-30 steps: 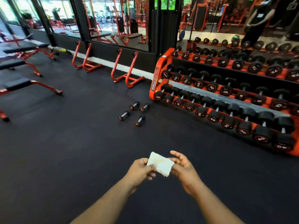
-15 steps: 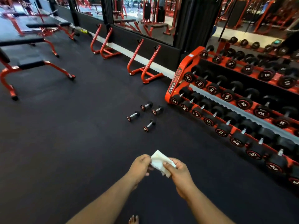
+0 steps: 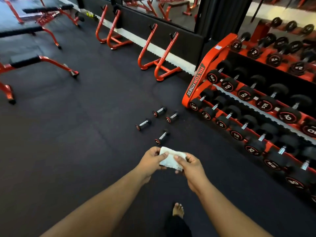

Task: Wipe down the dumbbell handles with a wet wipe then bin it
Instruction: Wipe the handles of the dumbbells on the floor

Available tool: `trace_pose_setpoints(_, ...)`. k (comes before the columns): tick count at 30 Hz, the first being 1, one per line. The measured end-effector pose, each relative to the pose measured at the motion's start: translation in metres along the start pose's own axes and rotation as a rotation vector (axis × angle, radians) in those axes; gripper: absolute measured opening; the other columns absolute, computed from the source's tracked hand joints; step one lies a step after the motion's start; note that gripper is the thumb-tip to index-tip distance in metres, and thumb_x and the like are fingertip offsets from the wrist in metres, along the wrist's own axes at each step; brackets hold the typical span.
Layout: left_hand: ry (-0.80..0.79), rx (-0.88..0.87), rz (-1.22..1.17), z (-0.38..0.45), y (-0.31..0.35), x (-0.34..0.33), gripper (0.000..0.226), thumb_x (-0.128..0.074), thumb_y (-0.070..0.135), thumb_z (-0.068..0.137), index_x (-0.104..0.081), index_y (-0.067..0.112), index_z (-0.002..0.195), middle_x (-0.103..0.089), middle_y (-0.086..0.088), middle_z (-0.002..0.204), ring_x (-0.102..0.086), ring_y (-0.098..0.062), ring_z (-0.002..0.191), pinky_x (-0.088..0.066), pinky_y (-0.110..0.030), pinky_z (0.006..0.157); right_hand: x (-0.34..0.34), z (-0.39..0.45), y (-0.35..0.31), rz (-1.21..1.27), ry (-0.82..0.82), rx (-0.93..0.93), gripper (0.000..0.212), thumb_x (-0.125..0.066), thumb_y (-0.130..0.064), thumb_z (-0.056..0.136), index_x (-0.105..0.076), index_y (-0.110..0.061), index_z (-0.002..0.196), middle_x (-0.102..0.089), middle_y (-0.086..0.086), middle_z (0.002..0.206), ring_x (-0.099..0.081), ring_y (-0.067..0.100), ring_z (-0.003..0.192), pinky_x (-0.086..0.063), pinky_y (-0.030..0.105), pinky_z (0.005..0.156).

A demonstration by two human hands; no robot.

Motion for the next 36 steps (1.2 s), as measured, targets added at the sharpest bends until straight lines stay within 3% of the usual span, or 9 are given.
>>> trace_pose_setpoints(4, 0.031, 0.053, -0.103, 0.077, 0.039, -0.017, 0.027, -0.068, 0.025, 0.100, -0.062, 0.008, 0.120, -0.074, -0.016, 0.114, -0.074, -0.023, 0.093, -0.059, -0.036, 0.074, 0.007, 0.095, -0.039, 0.078, -0.039, -0.042, 0.007, -0.066, -0.009, 0.093, -0.068, -0.008, 0.100, -0.074, 0.014, 0.096, -0.068, 0.025, 0.088, -0.054, 0.038, 0.076)
trace_pose_setpoints(7, 0.037, 0.027, 0.039, 0.131, 0.067, -0.026, 0.028, -0.070, 0.034, 0.098, -0.070, 0.009, 0.112, -0.077, -0.013, 0.106, -0.072, -0.022, 0.089, -0.058, -0.037, 0.077, 0.010, 0.154, -0.068, 0.092, -0.113, -0.093, 0.006, -0.062, -0.012, 0.097, -0.064, -0.013, 0.102, -0.072, 0.010, 0.099, -0.069, 0.022, 0.089, -0.055, 0.032, 0.071)
trace_pose_setpoints(11, 0.110, 0.031, 0.017, 0.211, 0.084, -0.022, 0.018, -0.066, 0.026, 0.101, -0.071, 0.010, 0.108, -0.077, -0.013, 0.102, -0.072, -0.020, 0.086, -0.058, -0.034, 0.073, 0.004, 0.236, -0.094, 0.005, -0.208, -0.153, 0.022, -0.067, -0.020, 0.095, -0.065, -0.015, 0.117, -0.074, 0.010, 0.111, -0.072, 0.029, 0.101, -0.061, 0.040, 0.078)
trace_pose_setpoints(14, 0.136, 0.085, -0.012, 0.271, 0.085, -0.012, 0.022, -0.062, 0.027, 0.104, -0.070, 0.007, 0.108, -0.077, -0.010, 0.097, -0.072, -0.017, 0.082, -0.059, -0.032, 0.069, 0.000, 0.297, -0.098, -0.050, -0.182, -0.192, 0.012, -0.064, -0.016, 0.098, -0.069, -0.013, 0.109, -0.075, 0.013, 0.107, -0.072, 0.032, 0.102, -0.061, 0.040, 0.078)
trace_pose_setpoints(19, 0.176, 0.178, 0.004, 0.385, 0.063, 0.016, 0.023, -0.061, 0.030, 0.104, -0.069, 0.012, 0.094, -0.071, -0.003, 0.078, -0.065, -0.011, 0.065, -0.057, -0.030, 0.063, -0.008, 0.407, -0.079, -0.075, -0.119, -0.269, 0.015, -0.060, -0.014, 0.100, -0.067, -0.011, 0.113, -0.073, 0.014, 0.110, -0.072, 0.029, 0.098, -0.062, 0.036, 0.072)
trace_pose_setpoints(24, 0.231, 0.308, 0.009, 0.495, 0.012, 0.043, 0.020, -0.060, 0.026, 0.104, -0.065, 0.012, 0.092, -0.062, -0.003, 0.072, -0.049, -0.012, 0.054, -0.044, -0.027, 0.054, -0.008, 0.531, -0.034, -0.091, -0.049, -0.306, 0.018, -0.056, -0.013, 0.101, -0.069, -0.017, 0.114, -0.074, 0.007, 0.109, -0.072, 0.022, 0.097, -0.061, 0.042, 0.078)
trace_pose_setpoints(28, 0.270, 0.384, 0.179, 0.583, -0.058, 0.062, 0.021, -0.064, 0.043, 0.098, -0.067, 0.024, 0.090, -0.071, 0.002, 0.077, -0.060, -0.015, 0.063, -0.053, -0.038, 0.067, 0.000, 0.640, 0.029, -0.193, -0.050, -0.331, 0.025, -0.056, -0.014, 0.102, -0.067, -0.020, 0.123, -0.068, 0.005, 0.120, -0.068, 0.022, 0.109, -0.061, 0.043, 0.085)
trace_pose_setpoints(32, 0.252, 0.430, 0.424, 0.657, -0.133, 0.071, 0.018, -0.062, 0.048, 0.098, -0.067, 0.032, 0.101, -0.069, 0.013, 0.094, -0.064, -0.007, 0.089, -0.052, -0.029, 0.078, 0.010, 0.737, 0.111, -0.478, -0.179, -0.207, 0.034, -0.055, -0.012, 0.101, -0.067, -0.033, 0.124, -0.065, -0.010, 0.125, -0.063, 0.008, 0.112, -0.057, 0.034, 0.093)
trace_pose_setpoints(36, 0.225, 0.472, 0.584, 0.728, -0.234, 0.076, 0.031, -0.067, 0.048, 0.095, -0.063, 0.029, 0.120, -0.064, 0.011, 0.112, -0.061, -0.009, 0.101, -0.051, -0.029, 0.087, 0.021, 0.824, 0.212, -0.912, -0.417, 0.052, 0.047, -0.057, -0.007, 0.097, -0.059, -0.028, 0.138, -0.061, -0.013, 0.131, -0.057, -0.002, 0.114, -0.047, 0.022, 0.102)
Point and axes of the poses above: each hand's wrist, its own z-axis towards the middle knuckle, its own x-axis out of the back of the hand, y = z × x, the point moved 3 cm from there along z, towards the middle knuckle
